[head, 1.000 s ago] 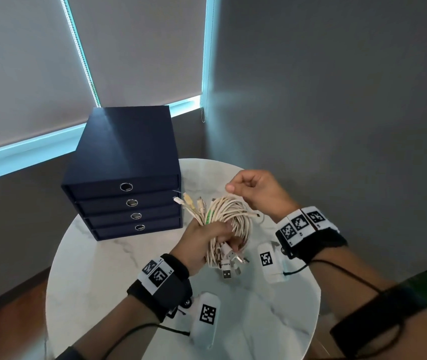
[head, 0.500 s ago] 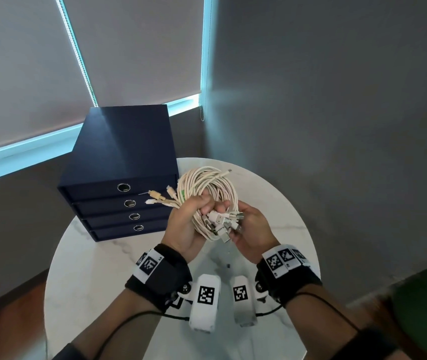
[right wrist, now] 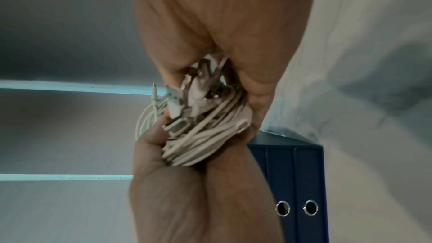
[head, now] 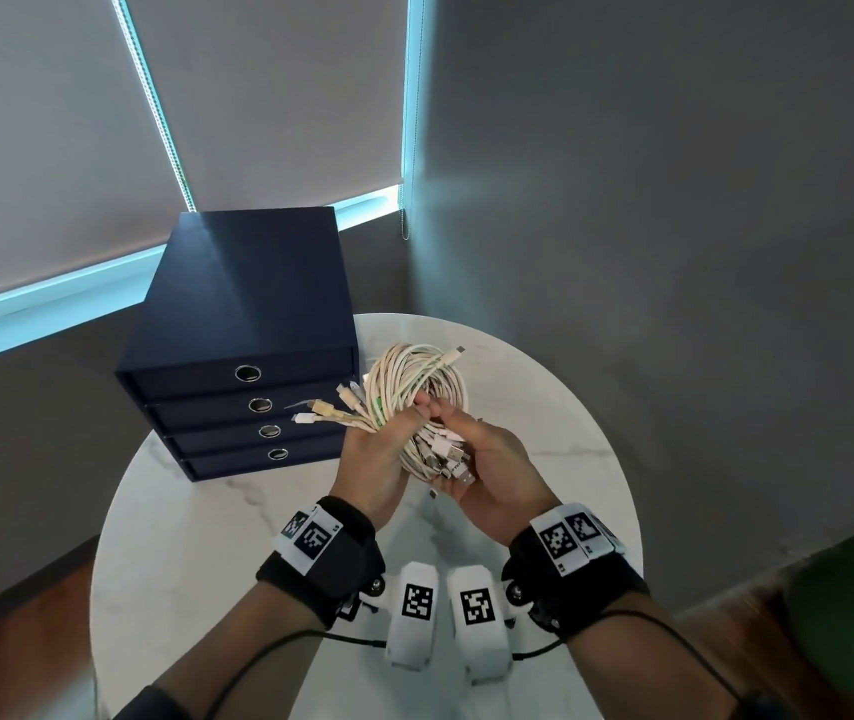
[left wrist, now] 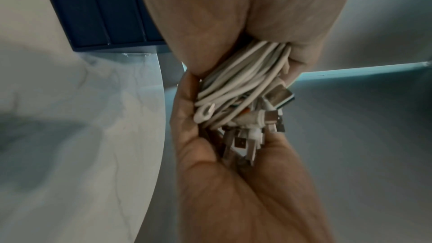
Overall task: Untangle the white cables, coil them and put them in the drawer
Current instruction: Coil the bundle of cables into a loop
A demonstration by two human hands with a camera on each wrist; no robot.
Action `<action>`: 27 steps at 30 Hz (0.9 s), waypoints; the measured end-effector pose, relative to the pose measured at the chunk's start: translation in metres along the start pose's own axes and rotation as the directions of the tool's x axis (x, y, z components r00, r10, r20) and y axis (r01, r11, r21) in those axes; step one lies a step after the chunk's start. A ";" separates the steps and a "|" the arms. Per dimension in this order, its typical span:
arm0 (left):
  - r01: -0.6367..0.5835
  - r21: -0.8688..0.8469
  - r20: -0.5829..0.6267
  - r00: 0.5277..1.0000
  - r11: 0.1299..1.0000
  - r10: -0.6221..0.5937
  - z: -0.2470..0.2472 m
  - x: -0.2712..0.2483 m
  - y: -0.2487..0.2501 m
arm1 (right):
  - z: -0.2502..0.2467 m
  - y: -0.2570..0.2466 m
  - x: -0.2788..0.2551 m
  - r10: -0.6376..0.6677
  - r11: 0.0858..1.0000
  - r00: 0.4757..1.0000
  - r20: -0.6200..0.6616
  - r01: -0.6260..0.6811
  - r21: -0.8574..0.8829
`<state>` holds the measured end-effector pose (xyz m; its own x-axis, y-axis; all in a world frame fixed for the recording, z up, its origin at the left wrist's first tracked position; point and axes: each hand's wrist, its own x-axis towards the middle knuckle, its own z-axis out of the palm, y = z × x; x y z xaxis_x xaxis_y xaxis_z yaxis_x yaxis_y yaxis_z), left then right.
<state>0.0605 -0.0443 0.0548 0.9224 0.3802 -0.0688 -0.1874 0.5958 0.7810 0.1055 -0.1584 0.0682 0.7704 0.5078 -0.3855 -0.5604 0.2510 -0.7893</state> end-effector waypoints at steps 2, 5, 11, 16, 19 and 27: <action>-0.027 0.077 -0.009 1.000 0.997 0.028 0.000 0.000 -0.001 | 0.000 0.000 0.001 -0.034 0.999 0.999 -0.037 0.035 0.040; -0.077 0.260 -0.056 0.994 0.963 0.094 -0.003 -0.001 -0.006 | 0.000 0.001 0.003 -0.139 0.988 0.982 -0.125 0.146 0.043; 0.197 0.337 -0.122 0.979 0.921 -0.164 -0.013 -0.004 -0.006 | -0.002 0.011 0.006 -0.273 0.961 0.949 -0.156 0.263 -0.082; 0.341 0.349 -0.012 0.933 0.873 -0.360 -0.029 -0.006 0.006 | -0.019 0.019 0.011 -0.207 0.943 0.978 -0.002 0.199 -0.268; 0.337 0.343 -0.038 0.938 0.877 -0.345 -0.032 -0.007 0.002 | -0.023 0.019 0.013 -0.154 0.936 0.987 0.037 0.158 -0.313; 0.339 0.200 -0.103 0.940 0.919 -0.325 -0.029 -0.003 -0.011 | -0.019 0.024 0.023 -0.184 0.942 0.983 -0.006 0.175 -0.287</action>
<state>0.0495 -0.0316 0.0277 0.8933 0.2368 -0.3821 0.2081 0.5356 0.8185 0.1155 -0.1565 0.0311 0.8621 0.4482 -0.2363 -0.3057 0.0883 -0.9480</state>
